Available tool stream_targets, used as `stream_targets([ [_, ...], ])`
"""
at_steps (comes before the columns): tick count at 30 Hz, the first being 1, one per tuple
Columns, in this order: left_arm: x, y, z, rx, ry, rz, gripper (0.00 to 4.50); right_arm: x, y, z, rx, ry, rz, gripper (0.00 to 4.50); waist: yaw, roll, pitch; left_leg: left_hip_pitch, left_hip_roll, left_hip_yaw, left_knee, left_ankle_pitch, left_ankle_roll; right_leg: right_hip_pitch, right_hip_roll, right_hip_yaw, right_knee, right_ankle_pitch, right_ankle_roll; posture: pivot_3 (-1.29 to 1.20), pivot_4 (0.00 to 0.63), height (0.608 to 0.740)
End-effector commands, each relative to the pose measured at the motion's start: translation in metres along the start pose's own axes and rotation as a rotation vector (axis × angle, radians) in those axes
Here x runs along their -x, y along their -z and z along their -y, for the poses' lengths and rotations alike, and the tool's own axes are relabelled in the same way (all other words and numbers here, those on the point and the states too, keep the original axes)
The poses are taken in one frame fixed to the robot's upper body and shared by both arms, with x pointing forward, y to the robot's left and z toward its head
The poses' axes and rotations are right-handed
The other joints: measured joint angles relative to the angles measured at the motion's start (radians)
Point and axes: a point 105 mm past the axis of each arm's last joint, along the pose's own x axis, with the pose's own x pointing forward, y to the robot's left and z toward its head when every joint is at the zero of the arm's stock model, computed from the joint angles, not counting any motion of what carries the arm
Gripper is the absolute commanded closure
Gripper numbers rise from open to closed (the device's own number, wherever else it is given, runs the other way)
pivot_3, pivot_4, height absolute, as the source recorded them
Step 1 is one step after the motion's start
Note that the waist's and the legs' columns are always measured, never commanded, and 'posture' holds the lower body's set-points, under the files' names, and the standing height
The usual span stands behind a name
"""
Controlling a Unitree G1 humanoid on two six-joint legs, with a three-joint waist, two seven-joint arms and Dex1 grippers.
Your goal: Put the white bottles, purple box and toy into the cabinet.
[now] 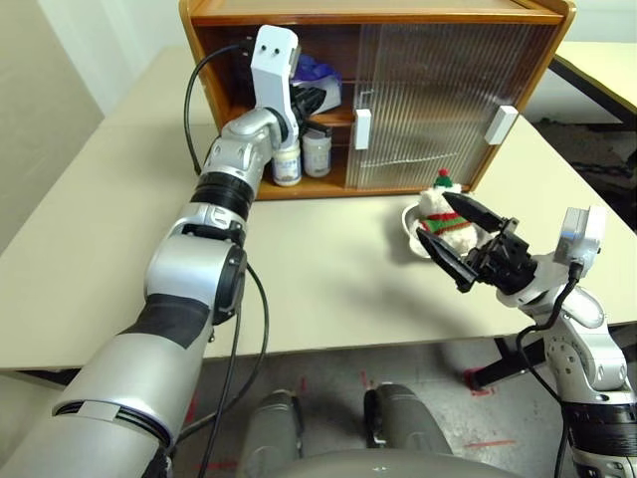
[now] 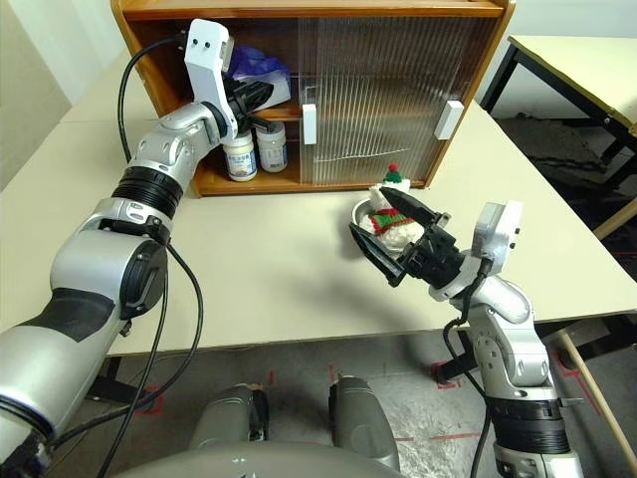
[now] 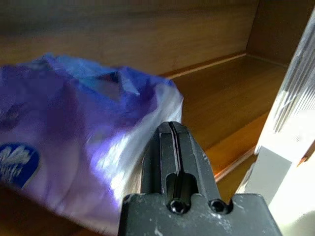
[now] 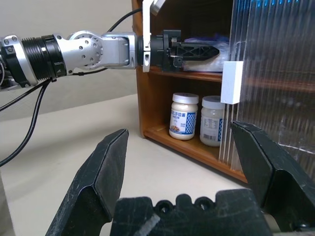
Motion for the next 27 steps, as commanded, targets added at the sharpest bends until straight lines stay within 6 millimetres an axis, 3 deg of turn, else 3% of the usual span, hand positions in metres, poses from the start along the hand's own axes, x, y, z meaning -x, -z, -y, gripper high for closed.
stream_targets([
  [1,0.001,0.001,0.002,-0.039,0.031,0.004,4.48,0.001,-0.006,0.001,0.031,0.003,0.010,0.00,-0.004,0.000,0.000,0.000,0.000,0.000,0.000,0.000,0.000,0.000,0.000,0.000,0.000,0.000,0.000,-0.13,0.000,0.740],
  [4,0.008,0.001,0.014,-0.045,0.142,0.026,4.48,0.002,-0.008,0.002,0.033,0.008,0.011,0.00,-0.016,0.000,0.000,0.000,0.000,0.000,0.000,0.000,0.000,0.000,0.000,0.000,0.000,0.000,0.000,-0.12,0.000,0.740],
  [8,0.033,0.006,0.033,-0.092,0.316,0.041,4.48,0.009,-0.008,0.010,0.049,0.028,-0.008,0.00,-0.025,0.000,0.000,0.001,0.001,0.000,-0.002,0.000,0.000,0.000,-0.001,0.001,0.000,0.000,0.000,-0.12,0.000,0.740],
  [13,0.050,0.003,0.053,-0.127,0.415,0.056,4.48,0.017,-0.010,0.018,0.069,0.039,-0.031,0.00,-0.022,0.000,0.000,0.001,0.000,0.000,-0.003,0.000,0.000,-0.001,0.000,0.002,0.001,0.000,0.001,-0.12,0.000,0.740],
  [21,0.022,0.005,0.083,-0.236,0.452,0.039,4.48,0.018,-0.010,0.019,0.075,0.044,-0.033,0.00,-0.018,0.001,-0.001,0.001,-0.001,0.000,0.001,0.000,0.000,0.002,-0.001,0.002,0.000,-0.001,-0.002,-0.13,0.000,0.740],
  [27,-0.002,0.010,0.090,-0.413,0.412,-0.027,4.48,0.019,-0.012,0.018,0.080,0.050,-0.032,0.00,-0.023,0.001,-0.001,0.001,-0.001,-0.001,0.002,0.000,0.000,0.002,-0.001,0.003,0.000,-0.002,-0.003,-0.15,0.000,0.740],
])
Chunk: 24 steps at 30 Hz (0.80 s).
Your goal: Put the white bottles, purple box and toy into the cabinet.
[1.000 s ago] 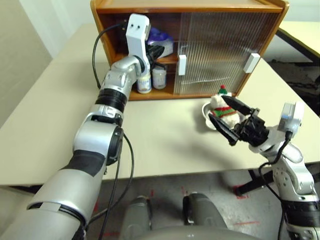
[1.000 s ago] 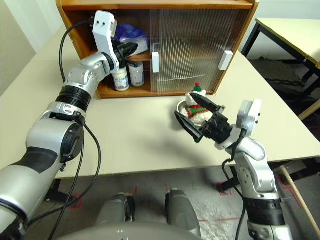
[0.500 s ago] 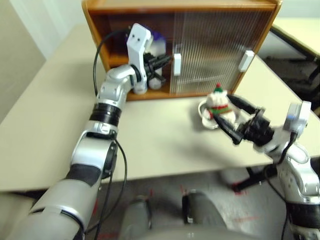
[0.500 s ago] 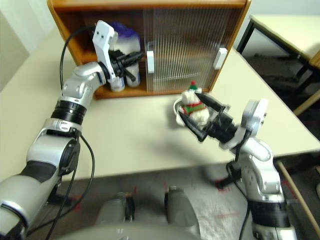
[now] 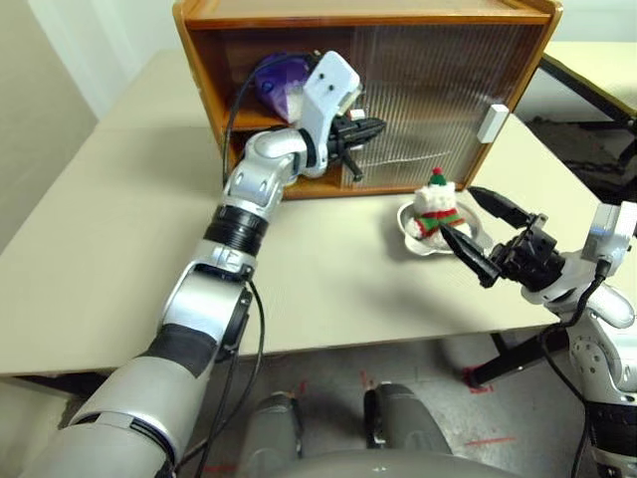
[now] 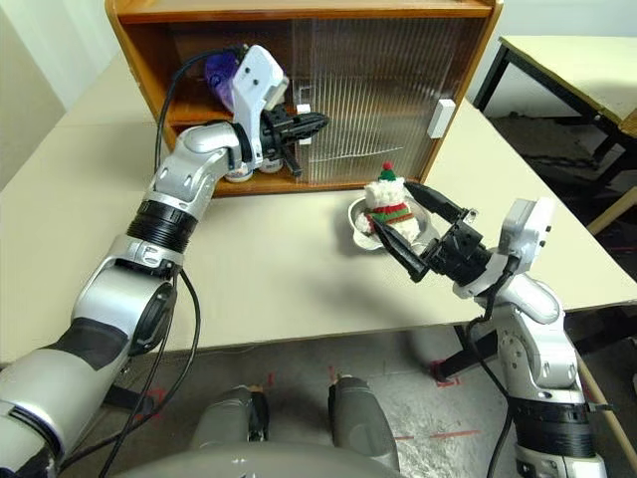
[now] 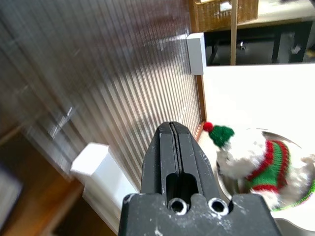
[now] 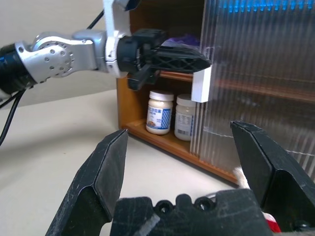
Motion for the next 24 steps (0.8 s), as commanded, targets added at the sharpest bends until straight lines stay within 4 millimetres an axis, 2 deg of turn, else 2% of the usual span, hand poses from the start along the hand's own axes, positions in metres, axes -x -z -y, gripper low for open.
stream_targets([
  [1,-0.011,0.004,-0.002,-0.114,-0.020,-0.068,4.48,0.003,-0.003,0.000,0.017,0.006,0.007,0.00,-0.001,0.000,0.000,0.000,0.000,0.000,0.000,0.000,0.000,0.000,0.000,0.000,0.000,0.000,0.000,-0.15,0.000,0.740],
  [7,-0.023,0.010,-0.002,-0.281,-0.031,-0.183,4.48,0.003,-0.004,-0.001,0.020,0.013,0.008,0.00,0.000,0.000,0.000,-0.001,0.000,0.000,0.000,0.000,0.000,-0.001,0.000,0.000,0.000,0.000,0.001,-0.16,0.000,0.740],
  [12,-0.021,0.018,-0.011,-0.390,-0.064,-0.287,4.48,0.003,-0.003,-0.002,0.017,0.016,0.007,0.00,-0.002,0.000,0.000,-0.001,0.000,-0.001,-0.001,0.000,0.000,-0.001,0.000,0.000,0.000,0.000,0.001,-0.16,0.000,0.740],
  [24,0.008,0.033,-0.046,-0.367,-0.164,-0.388,4.48,-0.001,0.001,-0.003,0.002,0.004,0.016,0.00,-0.027,0.000,0.000,0.000,0.001,-0.002,-0.001,0.000,0.000,-0.001,0.000,0.001,0.000,0.000,0.000,-0.12,0.000,0.740],
])
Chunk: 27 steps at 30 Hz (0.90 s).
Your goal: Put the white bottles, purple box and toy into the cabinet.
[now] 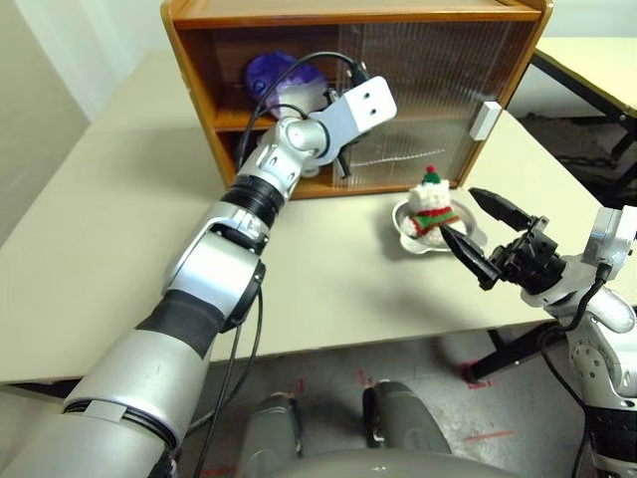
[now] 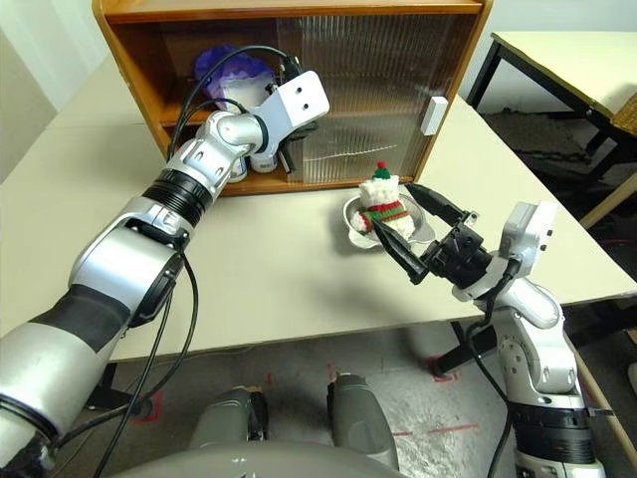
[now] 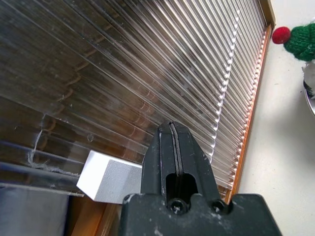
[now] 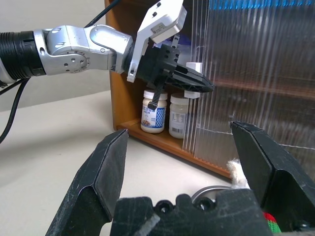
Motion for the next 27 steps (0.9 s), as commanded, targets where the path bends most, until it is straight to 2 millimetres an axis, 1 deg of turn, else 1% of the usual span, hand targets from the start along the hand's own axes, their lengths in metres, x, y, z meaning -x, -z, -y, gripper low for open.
stream_targets([
  [1,0.014,0.016,-0.023,0.008,-0.070,-0.071,4.48,-0.003,0.001,0.000,0.004,-0.015,0.007,0.00,-0.006,0.000,0.000,0.000,0.000,0.000,0.000,0.000,0.000,0.000,0.000,0.000,0.000,0.000,0.000,-0.12,0.000,0.740],
  [6,0.026,0.029,-0.030,0.030,-0.094,-0.102,4.48,-0.007,0.001,0.004,0.004,-0.033,0.011,0.00,-0.025,0.001,0.001,0.001,0.000,-0.001,0.000,0.000,0.000,-0.001,0.000,0.000,0.000,0.001,-0.001,-0.09,0.000,0.740],
  [10,0.036,0.037,-0.035,0.045,-0.116,-0.124,4.48,-0.009,0.002,0.005,0.001,-0.050,0.010,0.00,-0.025,0.001,0.001,0.002,0.001,-0.003,-0.001,0.000,0.000,0.000,0.001,0.000,0.000,0.003,-0.002,-0.06,0.000,0.740],
  [15,0.057,0.053,-0.042,0.066,-0.151,-0.173,4.48,-0.013,0.004,0.007,-0.010,-0.081,0.010,0.00,-0.020,0.001,0.001,0.002,0.001,-0.005,-0.001,0.000,0.000,0.000,0.000,0.000,0.001,0.004,-0.002,-0.02,0.000,0.740],
  [18,0.065,0.058,-0.042,0.073,-0.160,-0.193,4.48,-0.014,0.005,0.008,-0.013,-0.088,0.011,0.00,-0.007,0.002,0.002,0.002,0.001,-0.006,-0.001,0.000,0.000,0.000,0.000,0.000,0.001,0.004,-0.002,0.00,0.000,0.740],
  [21,0.080,0.072,-0.042,0.086,-0.174,-0.231,4.48,-0.015,0.006,0.007,-0.032,-0.115,0.012,0.00,0.010,0.003,0.001,0.002,0.001,-0.006,-0.001,0.000,0.000,-0.001,0.000,0.000,0.002,0.004,-0.003,0.02,0.000,0.740],
  [27,0.105,0.089,-0.045,0.112,-0.219,-0.287,4.48,-0.020,0.006,0.004,-0.072,-0.172,0.019,0.00,0.048,0.003,0.002,0.002,0.001,-0.006,-0.001,0.000,0.000,-0.002,0.001,0.000,0.005,0.004,-0.003,0.06,0.000,0.740],
])
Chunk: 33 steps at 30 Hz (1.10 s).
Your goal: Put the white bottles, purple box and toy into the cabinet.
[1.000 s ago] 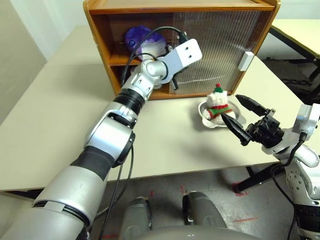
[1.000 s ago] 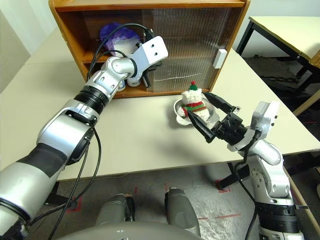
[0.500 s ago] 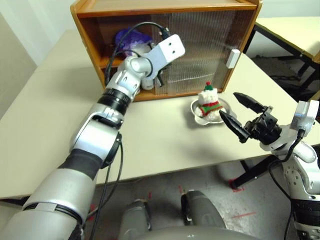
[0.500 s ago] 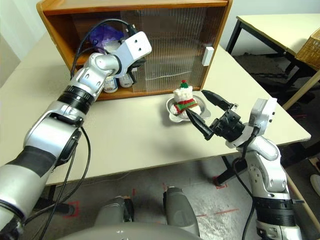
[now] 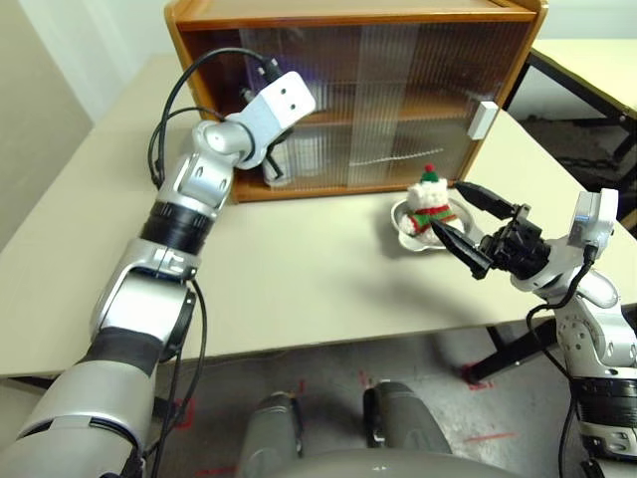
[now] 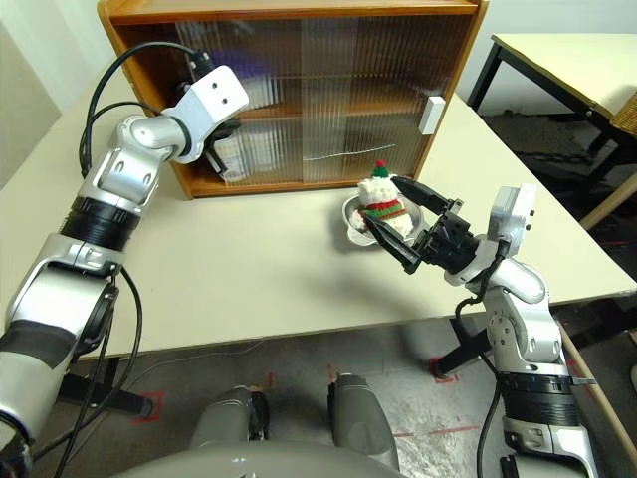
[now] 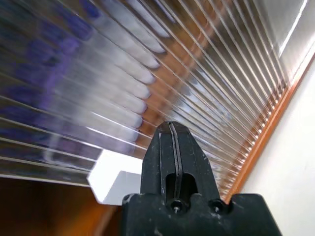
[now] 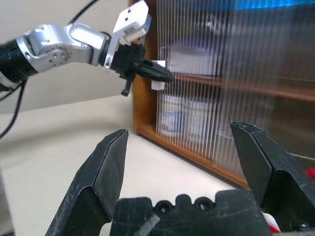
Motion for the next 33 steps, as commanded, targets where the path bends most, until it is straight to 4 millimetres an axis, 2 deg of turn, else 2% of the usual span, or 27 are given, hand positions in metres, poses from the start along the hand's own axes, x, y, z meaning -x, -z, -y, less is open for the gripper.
stream_targets([
  [1,0.013,0.015,-0.009,0.027,-0.038,-0.045,4.48,-0.002,0.000,-0.001,-0.028,-0.039,-0.001,0.00,0.016,0.000,0.000,0.000,0.000,0.000,0.000,0.000,0.000,0.000,0.000,0.000,0.000,0.000,0.000,0.06,0.000,0.740],
  [5,0.024,0.023,-0.020,0.032,-0.077,-0.068,4.48,-0.005,0.001,0.000,-0.037,-0.057,-0.001,0.00,0.049,0.000,0.000,-0.001,-0.001,0.001,0.000,0.000,0.000,-0.001,0.000,0.000,0.000,0.000,0.001,0.10,0.000,0.740],
  [10,0.032,0.027,-0.026,0.033,-0.098,-0.079,4.48,-0.010,0.003,0.001,-0.043,-0.075,-0.001,0.00,0.053,0.000,0.000,-0.001,0.000,0.004,0.000,0.000,0.000,-0.002,0.001,0.001,0.000,-0.001,0.002,0.11,0.000,0.740],
  [12,0.033,0.021,-0.020,0.056,-0.060,-0.024,4.48,-0.009,0.003,0.003,-0.040,-0.072,-0.004,0.00,0.054,0.000,0.000,-0.001,0.000,0.004,0.000,0.000,0.000,-0.002,0.003,0.001,0.000,-0.001,0.002,0.12,0.000,0.740],
  [14,0.033,0.011,-0.007,0.149,0.024,0.076,4.48,-0.007,0.002,0.008,-0.030,-0.059,-0.012,0.00,0.055,0.000,0.000,-0.001,0.001,0.004,0.000,0.000,0.000,-0.002,0.004,0.001,0.001,-0.001,0.001,0.12,0.000,0.740],
  [16,0.035,0.004,0.002,0.238,0.094,0.167,3.87,-0.003,0.000,0.013,-0.019,-0.041,-0.026,0.00,0.067,0.000,0.000,-0.001,0.001,0.004,0.000,0.000,0.000,-0.002,0.003,0.001,0.001,-0.001,0.001,0.12,0.000,0.740],
  [19,0.043,-0.006,0.010,0.356,0.176,0.298,2.71,0.005,-0.002,0.023,-0.004,-0.006,-0.057,0.00,0.080,0.000,0.000,-0.001,0.001,0.006,0.000,0.000,0.000,-0.002,0.002,0.001,0.000,-0.002,-0.001,0.12,0.000,0.740],
  [23,0.071,-0.009,0.033,0.498,0.407,0.492,1.28,0.019,-0.007,0.054,0.015,0.124,-0.120,0.00,0.097,0.000,0.000,-0.002,0.000,0.008,0.001,0.000,0.000,-0.002,0.000,0.002,-0.001,-0.002,-0.001,0.12,0.000,0.740],
  [26,0.088,0.008,0.040,0.580,0.463,0.560,0.10,0.029,-0.015,0.080,0.045,0.243,-0.147,0.98,0.097,0.000,-0.001,-0.002,0.001,0.009,0.001,0.000,0.000,-0.002,-0.001,0.002,-0.002,-0.006,-0.008,0.11,0.000,0.740],
  [30,0.103,0.023,0.047,0.623,0.514,0.588,0.00,0.036,-0.025,0.100,0.086,0.348,-0.154,2.46,0.097,0.000,-0.001,-0.002,0.000,0.010,0.001,0.000,0.000,-0.002,0.000,0.001,-0.001,-0.007,-0.009,0.10,0.000,0.740],
  [33,0.119,0.030,0.045,0.635,0.529,0.658,0.00,0.043,-0.032,0.126,0.115,0.506,-0.179,3.62,0.096,0.000,-0.001,-0.002,0.000,0.010,0.001,0.000,0.000,-0.002,0.001,0.001,0.000,-0.007,-0.009,0.10,0.000,0.740],
])
